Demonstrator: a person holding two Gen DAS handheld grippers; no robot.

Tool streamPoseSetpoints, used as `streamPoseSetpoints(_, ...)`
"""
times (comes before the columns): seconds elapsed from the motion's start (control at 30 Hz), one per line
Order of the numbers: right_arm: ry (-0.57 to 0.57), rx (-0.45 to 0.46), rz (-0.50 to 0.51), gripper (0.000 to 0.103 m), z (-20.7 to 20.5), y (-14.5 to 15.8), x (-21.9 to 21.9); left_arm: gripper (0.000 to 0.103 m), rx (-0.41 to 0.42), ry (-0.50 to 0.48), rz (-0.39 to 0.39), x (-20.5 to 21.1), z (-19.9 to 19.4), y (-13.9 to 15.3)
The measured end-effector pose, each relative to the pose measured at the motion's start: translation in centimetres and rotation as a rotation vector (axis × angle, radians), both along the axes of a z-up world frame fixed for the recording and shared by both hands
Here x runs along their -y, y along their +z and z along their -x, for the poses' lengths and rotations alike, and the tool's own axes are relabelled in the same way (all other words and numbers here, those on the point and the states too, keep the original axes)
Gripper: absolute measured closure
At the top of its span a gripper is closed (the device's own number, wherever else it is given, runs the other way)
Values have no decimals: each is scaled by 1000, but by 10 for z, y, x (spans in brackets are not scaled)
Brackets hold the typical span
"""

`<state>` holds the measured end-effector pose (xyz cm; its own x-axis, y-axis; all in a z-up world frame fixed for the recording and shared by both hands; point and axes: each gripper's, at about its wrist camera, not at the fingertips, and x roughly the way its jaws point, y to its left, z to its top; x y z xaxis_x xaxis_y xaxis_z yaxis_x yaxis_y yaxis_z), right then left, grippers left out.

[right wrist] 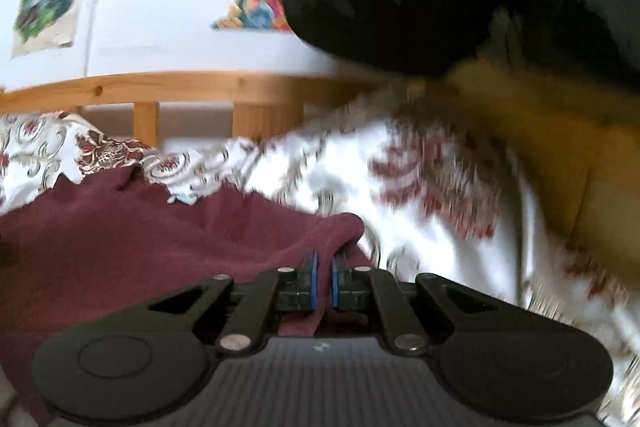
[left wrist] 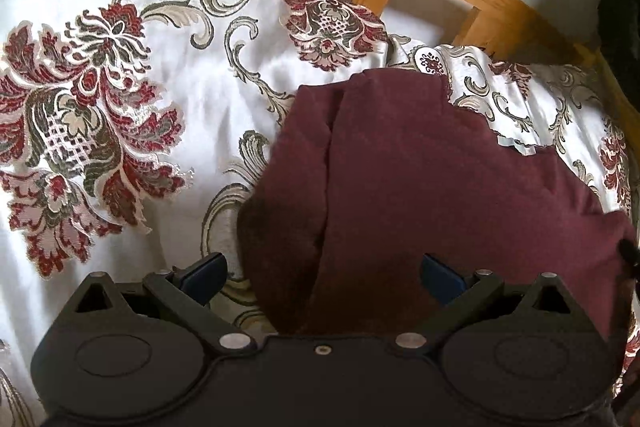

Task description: Fold small clothes

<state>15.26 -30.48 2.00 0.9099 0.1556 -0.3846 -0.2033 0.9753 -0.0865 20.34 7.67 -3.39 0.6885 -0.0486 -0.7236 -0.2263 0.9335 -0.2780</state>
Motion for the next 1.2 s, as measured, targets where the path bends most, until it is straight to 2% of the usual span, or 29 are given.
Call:
streamPoseSetpoints(0.1,6,-32,30,95,-4,-5,-5,1,-6,0,-2,0,1,-1)
streamPoseSetpoints(0.2,-21,-137,-14,95,-13,-16,2,1,-8,3,1,0,3,0)
streamPoseSetpoints(0.27,-35,-168,-33,92,-16,-20,6,1,-6,1,-3,0,3,0)
streamPoseSetpoints(0.43,-32,-148,-39,78,-11,-20,7,1,-18,2,-4,2,2,0)
streamPoseSetpoints(0.6,-19,-144,-69,71,-20,-21,11,1,-35,-4,-2,4,0,-3)
streamPoseSetpoints(0.63,-17,-146,-80,74,-22,-22,11,1,-37,-6,-3,5,0,-3)
streamPoseSetpoints(0.67,-17,-150,-84,82,-25,-23,12,1,-37,-7,-4,5,0,-2)
streamPoseSetpoints(0.7,-24,-141,-78,95,-25,-23,11,1,-35,-8,-4,5,1,-1)
streamPoseSetpoints(0.77,-20,-78,-60,96,-20,-18,9,1,-24,-10,-3,5,3,1)
streamPoseSetpoints(0.87,5,69,41,96,-5,-5,-3,1,-15,-12,-6,5,7,4)
streamPoseSetpoints(0.93,12,110,105,96,-3,-4,-10,1,-16,-7,-5,3,9,4)
streamPoseSetpoints(1.13,-23,-53,102,96,-24,-27,-5,1,-15,6,18,0,13,5)
streamPoseSetpoints(1.2,-25,-62,104,92,-23,-29,-5,1,-16,1,15,1,15,6)
